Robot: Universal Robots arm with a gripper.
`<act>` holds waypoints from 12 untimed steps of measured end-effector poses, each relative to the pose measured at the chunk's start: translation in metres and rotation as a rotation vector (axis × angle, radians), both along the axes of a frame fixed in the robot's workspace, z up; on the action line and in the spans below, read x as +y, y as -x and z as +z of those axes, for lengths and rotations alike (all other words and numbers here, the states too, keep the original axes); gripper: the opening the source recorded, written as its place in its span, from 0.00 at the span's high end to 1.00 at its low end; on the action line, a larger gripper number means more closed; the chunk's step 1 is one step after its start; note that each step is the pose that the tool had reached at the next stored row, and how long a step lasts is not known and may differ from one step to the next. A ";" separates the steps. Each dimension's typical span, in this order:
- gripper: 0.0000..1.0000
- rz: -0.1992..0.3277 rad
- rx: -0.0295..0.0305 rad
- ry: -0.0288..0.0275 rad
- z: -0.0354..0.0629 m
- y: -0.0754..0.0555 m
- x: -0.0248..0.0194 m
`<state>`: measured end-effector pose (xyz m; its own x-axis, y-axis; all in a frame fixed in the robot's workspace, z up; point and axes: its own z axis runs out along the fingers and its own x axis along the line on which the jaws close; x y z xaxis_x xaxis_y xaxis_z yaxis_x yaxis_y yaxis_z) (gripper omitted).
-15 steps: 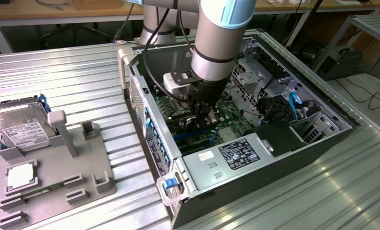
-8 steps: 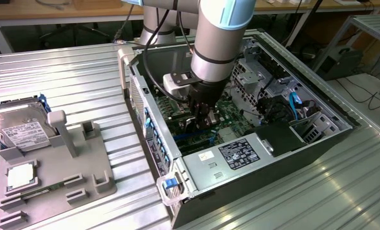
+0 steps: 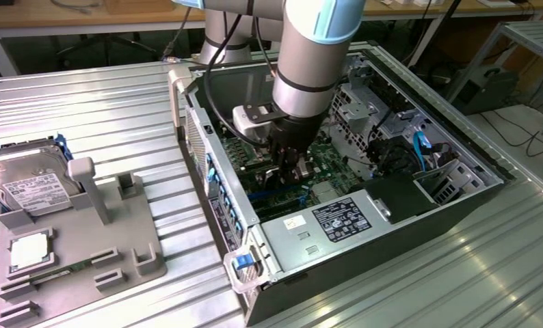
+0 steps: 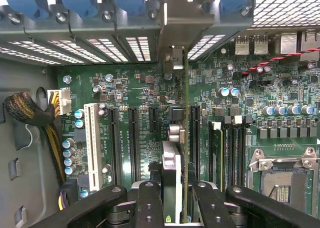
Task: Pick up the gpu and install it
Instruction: 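Insert the gpu into the slot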
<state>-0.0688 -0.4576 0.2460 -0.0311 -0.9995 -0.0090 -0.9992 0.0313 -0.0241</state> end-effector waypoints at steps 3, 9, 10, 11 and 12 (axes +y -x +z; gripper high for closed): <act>0.72 0.000 -0.0002 -0.0002 -0.0008 0.001 0.0000; 0.72 0.000 0.0000 0.0000 -0.0011 0.001 0.0000; 0.72 0.000 -0.0002 -0.0003 -0.0012 0.001 0.0002; 0.72 0.000 -0.0002 -0.0003 -0.0012 0.001 0.0004; 0.72 0.000 0.0000 0.0002 -0.0012 0.001 0.0006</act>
<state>-0.0702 -0.4570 0.2448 -0.0307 -0.9995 -0.0088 -0.9992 0.0309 -0.0242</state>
